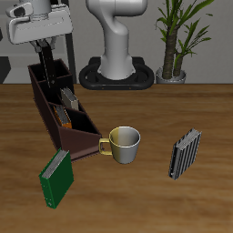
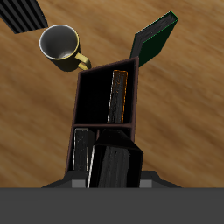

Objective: Place the yellow book into the right desk caddy's front compartment and place the orange book into the right desk caddy's left compartment and place the black book into the right desk caddy's back compartment

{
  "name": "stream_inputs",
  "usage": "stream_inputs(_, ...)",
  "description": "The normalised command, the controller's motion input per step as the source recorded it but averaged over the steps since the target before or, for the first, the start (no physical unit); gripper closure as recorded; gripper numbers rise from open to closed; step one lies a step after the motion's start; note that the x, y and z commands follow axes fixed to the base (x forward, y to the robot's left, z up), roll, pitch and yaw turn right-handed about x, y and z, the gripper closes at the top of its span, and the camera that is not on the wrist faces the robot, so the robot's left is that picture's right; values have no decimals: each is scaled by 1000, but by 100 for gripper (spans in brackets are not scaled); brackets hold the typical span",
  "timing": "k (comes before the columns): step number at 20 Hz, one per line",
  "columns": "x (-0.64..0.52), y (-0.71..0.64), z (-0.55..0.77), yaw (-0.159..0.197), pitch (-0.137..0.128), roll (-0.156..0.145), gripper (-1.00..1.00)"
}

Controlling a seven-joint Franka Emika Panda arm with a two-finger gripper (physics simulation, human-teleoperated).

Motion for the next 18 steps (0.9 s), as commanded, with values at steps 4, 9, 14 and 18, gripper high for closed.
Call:
stream_inputs(4, -143, -9, 6, -34, -7, -43, 100)
stream_inputs(9, -154, 101, -67, -18, -3, 10, 100)
stream_inputs(14, 8, -53, -10, -10, 6, -16, 100)
stream_inputs(18, 46, -153, 86, -26, -12, -35, 100)
